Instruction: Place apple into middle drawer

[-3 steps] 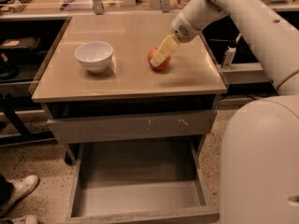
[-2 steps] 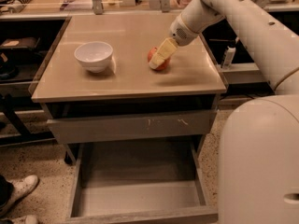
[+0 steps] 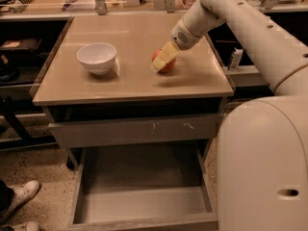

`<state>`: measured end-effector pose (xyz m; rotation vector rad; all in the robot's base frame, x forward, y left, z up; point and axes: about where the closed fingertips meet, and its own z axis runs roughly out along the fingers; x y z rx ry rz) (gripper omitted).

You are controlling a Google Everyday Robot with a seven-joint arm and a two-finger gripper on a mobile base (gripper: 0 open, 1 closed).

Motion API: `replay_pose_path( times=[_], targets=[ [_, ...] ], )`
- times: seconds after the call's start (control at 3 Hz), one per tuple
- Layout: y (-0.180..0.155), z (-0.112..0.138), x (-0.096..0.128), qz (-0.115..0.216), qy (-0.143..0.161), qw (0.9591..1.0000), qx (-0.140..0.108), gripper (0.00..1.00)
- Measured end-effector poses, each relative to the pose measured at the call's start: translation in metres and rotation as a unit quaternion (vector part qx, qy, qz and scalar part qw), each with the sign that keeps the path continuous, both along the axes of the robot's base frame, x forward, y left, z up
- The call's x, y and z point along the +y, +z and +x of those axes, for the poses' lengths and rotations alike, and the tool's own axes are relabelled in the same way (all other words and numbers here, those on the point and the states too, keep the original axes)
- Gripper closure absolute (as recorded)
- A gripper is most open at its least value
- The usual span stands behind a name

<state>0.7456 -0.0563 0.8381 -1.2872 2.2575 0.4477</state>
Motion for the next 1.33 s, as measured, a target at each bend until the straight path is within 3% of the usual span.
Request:
replay_pose_path(
  times=[0.33, 0.67, 1.33],
  targets=[
    [-0.0052, 0.0006, 0.0013, 0.0, -0.001, 1.0, 0.006, 0.0],
    [-0.0052, 0.0006, 0.0013, 0.0, -0.001, 1.0, 0.006, 0.19],
    [-0.0053, 0.0006, 0.0014, 0.0, -0.001, 1.0, 0.006, 0.65]
  ],
)
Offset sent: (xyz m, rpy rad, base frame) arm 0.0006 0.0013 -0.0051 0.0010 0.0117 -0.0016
